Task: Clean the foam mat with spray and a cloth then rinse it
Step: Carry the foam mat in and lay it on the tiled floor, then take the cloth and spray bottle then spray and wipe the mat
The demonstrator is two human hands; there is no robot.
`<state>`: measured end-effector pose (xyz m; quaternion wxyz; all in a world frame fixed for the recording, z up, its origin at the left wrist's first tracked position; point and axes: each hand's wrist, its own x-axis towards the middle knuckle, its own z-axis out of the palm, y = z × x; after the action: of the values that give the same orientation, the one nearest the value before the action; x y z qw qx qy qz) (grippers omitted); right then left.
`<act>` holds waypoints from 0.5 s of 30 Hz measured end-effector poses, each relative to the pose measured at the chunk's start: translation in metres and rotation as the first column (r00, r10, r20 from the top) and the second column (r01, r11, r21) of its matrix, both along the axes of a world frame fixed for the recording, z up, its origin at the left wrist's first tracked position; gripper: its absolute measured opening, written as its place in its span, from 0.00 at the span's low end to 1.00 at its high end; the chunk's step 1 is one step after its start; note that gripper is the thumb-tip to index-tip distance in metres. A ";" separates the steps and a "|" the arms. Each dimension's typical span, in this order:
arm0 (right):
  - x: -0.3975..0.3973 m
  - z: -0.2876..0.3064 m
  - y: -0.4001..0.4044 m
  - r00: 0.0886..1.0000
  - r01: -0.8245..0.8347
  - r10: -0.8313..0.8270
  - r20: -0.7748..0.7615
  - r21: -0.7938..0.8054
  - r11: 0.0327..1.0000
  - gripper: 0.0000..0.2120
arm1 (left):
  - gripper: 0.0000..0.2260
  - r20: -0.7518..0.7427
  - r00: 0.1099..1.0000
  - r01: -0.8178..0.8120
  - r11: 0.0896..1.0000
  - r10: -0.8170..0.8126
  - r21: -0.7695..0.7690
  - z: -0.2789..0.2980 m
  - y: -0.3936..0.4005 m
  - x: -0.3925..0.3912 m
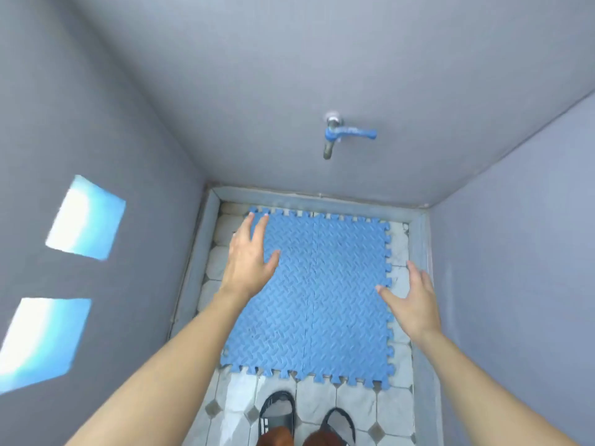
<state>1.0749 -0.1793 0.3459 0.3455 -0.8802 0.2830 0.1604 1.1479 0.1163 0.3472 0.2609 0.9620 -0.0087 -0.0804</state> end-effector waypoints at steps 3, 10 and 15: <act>0.056 0.115 0.003 0.955 0.045 -0.048 0.294 0.014 0.999 0.37 | 0.27 0.307 0.952 0.034 0.995 -0.003 -0.095 0.111 -0.010 0.056; 0.162 0.322 -0.001 0.646 0.093 -0.032 0.763 -0.037 0.995 0.33 | 0.22 0.768 0.640 0.103 0.992 -0.015 -0.067 0.302 -0.027 0.166; 0.252 0.389 0.005 0.549 0.019 -0.016 0.835 0.007 1.000 0.46 | 0.33 0.564 0.810 0.077 0.982 -0.161 0.171 0.344 -0.043 0.240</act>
<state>1.3269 -0.1741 0.7349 0.4386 -0.8486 0.0943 -0.2805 1.3881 0.0732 0.6917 0.1724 0.9546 -0.1418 0.1974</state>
